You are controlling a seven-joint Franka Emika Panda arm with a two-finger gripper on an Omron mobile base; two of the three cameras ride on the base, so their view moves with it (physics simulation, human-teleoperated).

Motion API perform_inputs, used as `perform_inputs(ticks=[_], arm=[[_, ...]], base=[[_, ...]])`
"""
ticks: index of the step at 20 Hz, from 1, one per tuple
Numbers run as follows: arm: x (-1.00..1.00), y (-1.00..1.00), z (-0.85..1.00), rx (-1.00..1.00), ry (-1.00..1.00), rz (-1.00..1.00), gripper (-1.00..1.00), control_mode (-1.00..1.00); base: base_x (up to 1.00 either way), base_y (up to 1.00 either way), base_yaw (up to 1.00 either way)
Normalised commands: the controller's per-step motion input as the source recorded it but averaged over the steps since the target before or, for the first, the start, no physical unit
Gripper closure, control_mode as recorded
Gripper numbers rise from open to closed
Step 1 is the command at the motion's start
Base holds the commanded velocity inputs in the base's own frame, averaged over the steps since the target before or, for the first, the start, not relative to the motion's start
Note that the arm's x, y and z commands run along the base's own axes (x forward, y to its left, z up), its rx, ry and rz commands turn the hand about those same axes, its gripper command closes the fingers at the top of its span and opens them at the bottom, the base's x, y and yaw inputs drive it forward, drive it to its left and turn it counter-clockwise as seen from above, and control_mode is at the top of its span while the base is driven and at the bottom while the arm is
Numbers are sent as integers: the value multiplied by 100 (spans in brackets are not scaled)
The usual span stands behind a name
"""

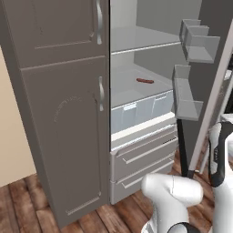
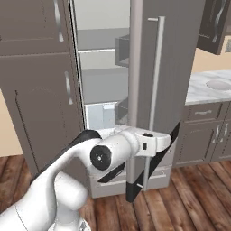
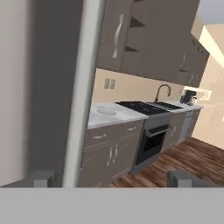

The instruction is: Move the hot dog bun to the plate on the dining table and place the condiment next to that plate. Then navigate to the fridge and take the sausage and place it on the plate as well.

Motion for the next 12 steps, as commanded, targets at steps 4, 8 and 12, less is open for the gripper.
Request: perform_inputs(ticks=[4,8,12], arm=[[-53,95,47,-6,1,-6,-100,-100],[0,100,56,-8,13,0,-100,-100],[23,100,54,-5,26,0,-100,-100]], base=[[0,0,0],[0,0,0],[0,0,0]])
